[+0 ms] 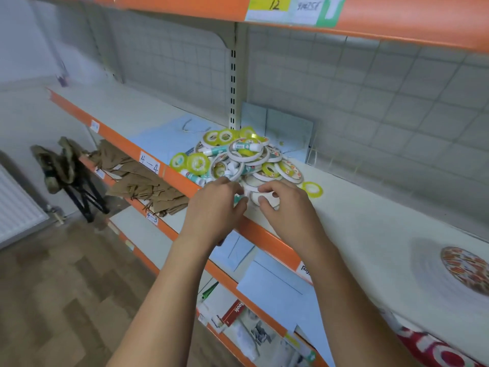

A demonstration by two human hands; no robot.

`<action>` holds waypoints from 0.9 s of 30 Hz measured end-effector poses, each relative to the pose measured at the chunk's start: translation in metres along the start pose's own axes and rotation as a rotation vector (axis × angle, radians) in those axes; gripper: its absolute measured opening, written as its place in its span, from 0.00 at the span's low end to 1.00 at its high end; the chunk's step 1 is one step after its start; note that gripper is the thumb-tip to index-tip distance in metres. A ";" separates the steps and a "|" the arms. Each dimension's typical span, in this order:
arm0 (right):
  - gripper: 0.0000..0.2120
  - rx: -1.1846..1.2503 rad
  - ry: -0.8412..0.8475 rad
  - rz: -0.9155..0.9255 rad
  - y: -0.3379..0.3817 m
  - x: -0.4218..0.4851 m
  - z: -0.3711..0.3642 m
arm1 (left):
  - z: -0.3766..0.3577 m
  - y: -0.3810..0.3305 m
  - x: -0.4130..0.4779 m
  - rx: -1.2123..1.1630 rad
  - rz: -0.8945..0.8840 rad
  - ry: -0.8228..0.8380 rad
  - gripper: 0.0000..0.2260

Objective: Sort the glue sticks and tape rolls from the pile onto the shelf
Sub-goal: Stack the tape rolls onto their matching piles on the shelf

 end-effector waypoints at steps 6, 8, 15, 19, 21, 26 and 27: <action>0.08 -0.020 0.026 0.058 0.013 0.035 -0.015 | 0.002 0.028 0.032 -0.062 0.034 -0.040 0.12; 0.08 -0.025 0.008 0.048 0.012 0.045 -0.018 | -0.001 0.035 0.044 -0.085 0.021 -0.048 0.12; 0.09 -0.050 -0.158 -0.101 0.009 0.085 -0.035 | -0.012 0.059 0.096 -0.167 -0.135 -0.051 0.19; 0.10 -0.088 -0.256 -0.191 0.015 0.101 -0.046 | -0.017 0.068 0.124 -0.189 -0.253 0.001 0.29; 0.11 -0.119 -0.283 -0.214 0.019 0.107 -0.050 | -0.022 0.071 0.136 -0.203 -0.302 0.027 0.33; 0.11 -0.183 -0.350 -0.283 0.019 0.113 -0.047 | -0.031 0.075 0.157 -0.240 -0.365 0.095 0.37; 0.11 -0.199 -0.355 -0.287 0.019 0.115 -0.047 | -0.033 0.077 0.160 -0.248 -0.372 0.105 0.38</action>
Point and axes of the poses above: each hand's wrist, its own x-axis towards the middle knuckle, its own z-axis out of the back of the hand, y = z × x, the point moved 3 cm from there along x, towards the middle knuckle, and after that the axes turned 1 degree about z, right-handed, at the moved point
